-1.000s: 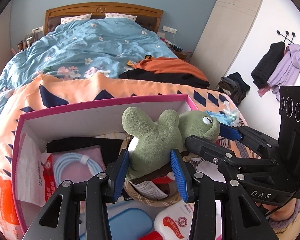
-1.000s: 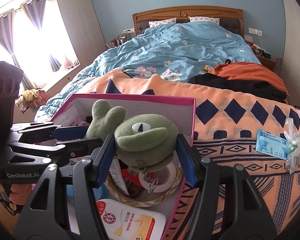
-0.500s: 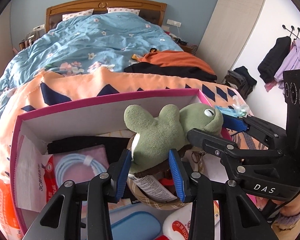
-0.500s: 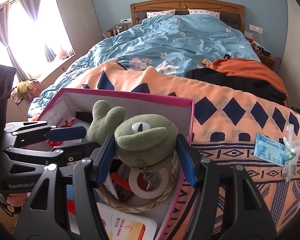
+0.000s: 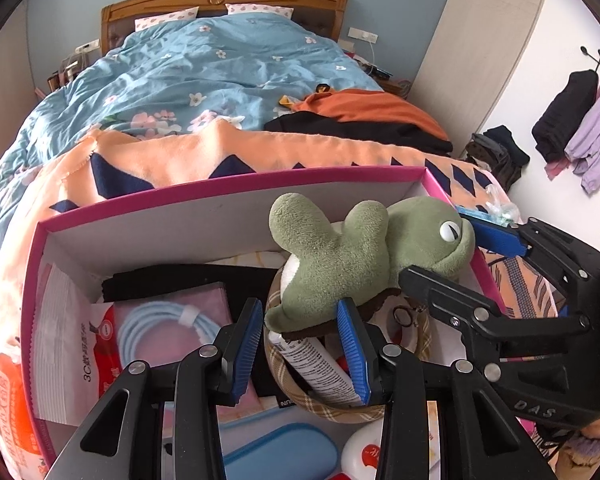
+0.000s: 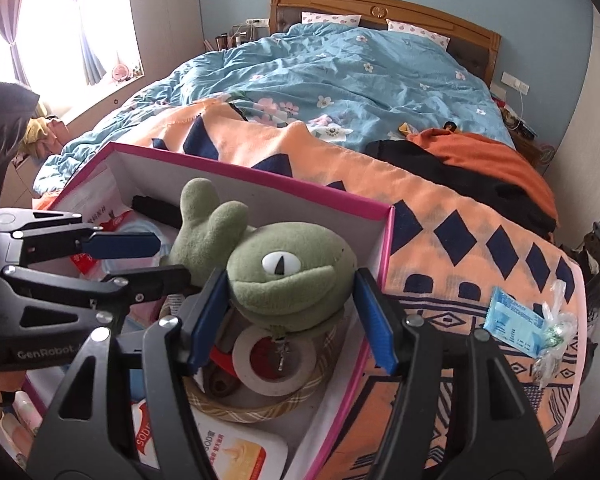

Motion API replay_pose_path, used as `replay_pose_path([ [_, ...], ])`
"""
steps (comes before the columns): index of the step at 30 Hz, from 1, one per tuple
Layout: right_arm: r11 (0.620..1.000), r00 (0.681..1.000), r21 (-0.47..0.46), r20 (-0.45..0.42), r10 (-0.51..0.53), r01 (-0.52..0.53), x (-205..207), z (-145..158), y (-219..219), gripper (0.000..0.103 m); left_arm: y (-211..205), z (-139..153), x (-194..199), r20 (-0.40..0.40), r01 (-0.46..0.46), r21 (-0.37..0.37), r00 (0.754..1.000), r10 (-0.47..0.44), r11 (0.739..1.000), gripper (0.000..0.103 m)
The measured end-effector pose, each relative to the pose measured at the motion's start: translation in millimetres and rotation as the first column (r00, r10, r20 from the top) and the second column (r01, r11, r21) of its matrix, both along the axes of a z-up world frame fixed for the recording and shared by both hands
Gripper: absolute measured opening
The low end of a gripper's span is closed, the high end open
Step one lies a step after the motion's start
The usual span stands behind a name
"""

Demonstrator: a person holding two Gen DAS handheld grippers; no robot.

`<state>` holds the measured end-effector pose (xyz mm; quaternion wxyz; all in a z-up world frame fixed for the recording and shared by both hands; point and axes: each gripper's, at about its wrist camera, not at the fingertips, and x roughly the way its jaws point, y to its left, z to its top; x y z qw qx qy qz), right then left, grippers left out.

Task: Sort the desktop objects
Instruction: 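Lower the green frog plush into the pink box with both grippers, then open both grippers to release the frog plush inside the box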

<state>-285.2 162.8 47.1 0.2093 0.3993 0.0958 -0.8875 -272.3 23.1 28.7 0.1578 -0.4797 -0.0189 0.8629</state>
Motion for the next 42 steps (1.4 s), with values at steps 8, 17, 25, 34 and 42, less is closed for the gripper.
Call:
replay_pose_path([
  [8,0.999,0.994,0.051,-0.109,-0.013,0.019,19.4,10.3,1.0,0.065,1.6,-0.5,-2.4,0.0,-0.003,-0.003,1.0,0.003,1.0,0.039],
  [17,0.996,0.995,0.089,-0.09,0.033,-0.025,32.6,1.3,-1.4,0.055,3.7,6.0,4.3,-0.048,0.006,-0.009,0.999,-0.007,1.0,0.039],
  [25,0.992,0.997,0.121,-0.06,0.051,-0.044,28.7,-10.5,-9.1,0.047,5.9,18.2,19.1,-0.116,0.009,-0.026,0.993,-0.012,1.0,0.039],
  [34,0.997,0.999,0.073,-0.039,0.038,-0.035,26.1,-10.0,-2.3,0.042,6.6,30.4,54.9,-0.198,0.011,-0.054,0.98,-0.022,0.998,0.042],
  [42,0.998,0.995,-0.021,-0.082,0.053,-0.055,56.7,10.9,7.0,0.043,6.7,49.3,105.2,-0.311,0.01,-0.074,0.95,-0.032,0.997,0.058],
])
